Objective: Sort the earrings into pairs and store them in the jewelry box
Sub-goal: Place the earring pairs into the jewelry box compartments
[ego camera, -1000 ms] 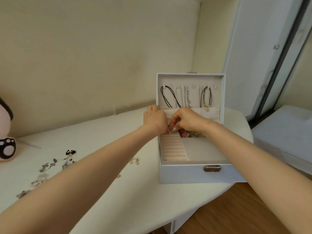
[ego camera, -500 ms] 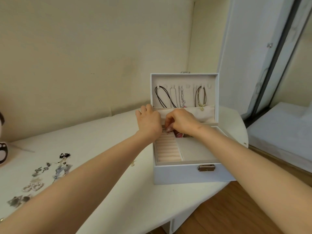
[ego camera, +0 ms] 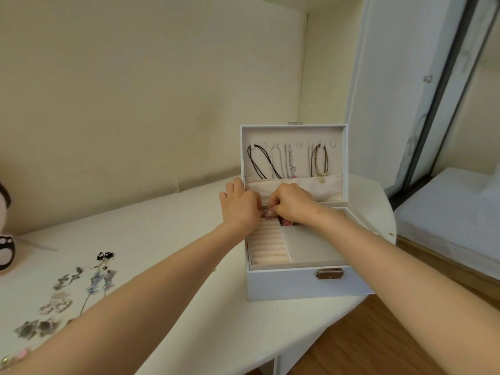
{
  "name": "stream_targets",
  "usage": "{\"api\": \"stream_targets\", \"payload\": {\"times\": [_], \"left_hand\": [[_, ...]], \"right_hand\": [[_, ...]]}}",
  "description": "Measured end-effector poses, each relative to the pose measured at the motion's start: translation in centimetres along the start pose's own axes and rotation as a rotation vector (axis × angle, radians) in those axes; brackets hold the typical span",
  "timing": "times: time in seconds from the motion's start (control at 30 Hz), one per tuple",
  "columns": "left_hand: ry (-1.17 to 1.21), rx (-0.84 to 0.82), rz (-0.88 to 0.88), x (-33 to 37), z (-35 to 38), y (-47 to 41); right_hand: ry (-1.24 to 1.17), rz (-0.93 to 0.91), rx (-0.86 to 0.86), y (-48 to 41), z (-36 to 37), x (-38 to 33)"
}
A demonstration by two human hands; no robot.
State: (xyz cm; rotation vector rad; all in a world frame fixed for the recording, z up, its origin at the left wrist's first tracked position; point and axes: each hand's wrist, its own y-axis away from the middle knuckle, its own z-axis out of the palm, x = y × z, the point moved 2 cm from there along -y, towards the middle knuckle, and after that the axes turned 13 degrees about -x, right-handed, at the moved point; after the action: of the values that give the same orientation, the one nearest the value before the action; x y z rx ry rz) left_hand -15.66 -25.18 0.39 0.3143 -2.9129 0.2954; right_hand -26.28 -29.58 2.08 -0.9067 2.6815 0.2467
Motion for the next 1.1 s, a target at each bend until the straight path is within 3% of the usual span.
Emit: {"api": "stream_targets", "payload": {"times": [0.37,0.47,0.57,0.63,0.83,0.97,1.1], "left_hand": [[0.023,-0.088,-0.038,-0.6,-1.6,-0.1],[-0.027,0.082,0.043,-1.1,-2.6,0.4],[-0.052,0.306,0.194,-1.2,-3.0,1.0],[-0.053,0.361,0.255,-1.3,-3.0,1.0],[-0.107,0.235,0.273,-1.7,-2.0,1.3],[-0.124,0.250,0.276,-1.5,-1.6,1.4],[-0.098,0.278,0.252,-1.7,-2.1,1.7]], "right_hand": [[-0.046,-0.033,0.039,0.0,0.1,0.4],[-0.063,-0.066,0.119,0.0,-0.3,0.6],[-0.038,-0.077,0.088,-0.3,-0.2,0.4],[-0.007,-0.081,0.070,-0.6,-0.1,0.0],[0.111,-0.118,0.054,-0.9,0.1,-1.7],[0.217,-0.152,0.072,-0.2,0.3,-2.8],[0.061,-0.062,0.003,-1.1,0.1,-2.4]]}}
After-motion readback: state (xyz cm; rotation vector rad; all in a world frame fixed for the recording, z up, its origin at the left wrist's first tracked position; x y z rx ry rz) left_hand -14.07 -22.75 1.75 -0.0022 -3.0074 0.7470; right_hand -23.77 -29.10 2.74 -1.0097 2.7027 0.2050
